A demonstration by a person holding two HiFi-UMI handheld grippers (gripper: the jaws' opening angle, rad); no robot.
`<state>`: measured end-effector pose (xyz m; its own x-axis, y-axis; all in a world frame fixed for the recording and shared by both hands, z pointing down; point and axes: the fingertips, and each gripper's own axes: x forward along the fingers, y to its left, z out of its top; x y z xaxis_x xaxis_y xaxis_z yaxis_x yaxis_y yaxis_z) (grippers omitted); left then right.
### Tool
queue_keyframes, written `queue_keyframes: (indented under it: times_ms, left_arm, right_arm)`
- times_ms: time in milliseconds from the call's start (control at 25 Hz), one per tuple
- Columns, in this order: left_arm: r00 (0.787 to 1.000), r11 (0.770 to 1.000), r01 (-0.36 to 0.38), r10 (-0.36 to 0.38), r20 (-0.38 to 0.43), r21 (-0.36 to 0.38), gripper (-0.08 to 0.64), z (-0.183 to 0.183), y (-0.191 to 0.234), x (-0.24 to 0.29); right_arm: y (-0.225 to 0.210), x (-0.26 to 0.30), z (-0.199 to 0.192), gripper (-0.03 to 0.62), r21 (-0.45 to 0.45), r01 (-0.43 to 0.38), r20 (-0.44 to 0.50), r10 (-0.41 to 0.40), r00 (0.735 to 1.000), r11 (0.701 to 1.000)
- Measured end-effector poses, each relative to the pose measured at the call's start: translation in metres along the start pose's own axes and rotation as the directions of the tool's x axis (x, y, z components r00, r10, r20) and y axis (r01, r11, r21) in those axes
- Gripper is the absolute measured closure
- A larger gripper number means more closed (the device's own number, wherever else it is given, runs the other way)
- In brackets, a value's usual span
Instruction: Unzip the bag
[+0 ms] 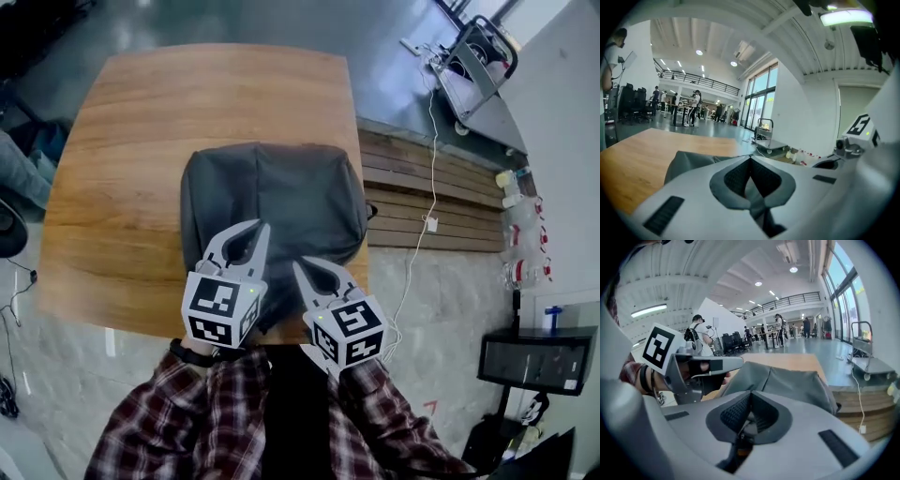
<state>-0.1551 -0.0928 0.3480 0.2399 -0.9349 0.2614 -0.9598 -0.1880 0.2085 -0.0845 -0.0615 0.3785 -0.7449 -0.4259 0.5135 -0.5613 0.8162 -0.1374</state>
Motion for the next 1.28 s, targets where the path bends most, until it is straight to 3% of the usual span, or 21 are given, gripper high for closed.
queue_keyframes:
  times_ms: [240, 440, 560, 800, 1280]
  left_arm:
    - [0.993, 0.999, -0.042, 0.04, 0.113, 0.009, 0.551, 0.075, -0.02, -0.045]
    - [0.988, 0.999, -0.035, 0.033, 0.153, 0.006, 0.551, 0.092, -0.029, -0.064]
    - [0.986, 0.999, -0.041, 0.046, 0.158, -0.037, 0.551, 0.093, -0.029, -0.068]
    - [0.988, 0.999, -0.03, 0.033, 0.154, -0.024, 0.551, 0.096, -0.034, -0.062]
    - [0.991, 1.0, -0.027, 0.026, 0.128, 0.003, 0.551, 0.092, -0.04, -0.05]
  right_arm:
    - [0.023, -0.029, 0.084, 0.581, -0.117, -0.011, 0.156, 0.03, 0.987, 0.993]
    - [0.032, -0.041, 0.121, 0.581, -0.135, -0.009, 0.251, 0.043, 0.967, 0.991]
    - [0.038, -0.042, 0.127, 0.581, -0.128, -0.017, 0.268, 0.051, 0.962, 0.992]
    - [0.041, -0.043, 0.127, 0.581, -0.138, -0.039, 0.255, 0.073, 0.964, 0.99]
    - [0.024, -0.046, 0.123, 0.581, -0.105, -0.014, 0.258, 0.041, 0.965, 0.994]
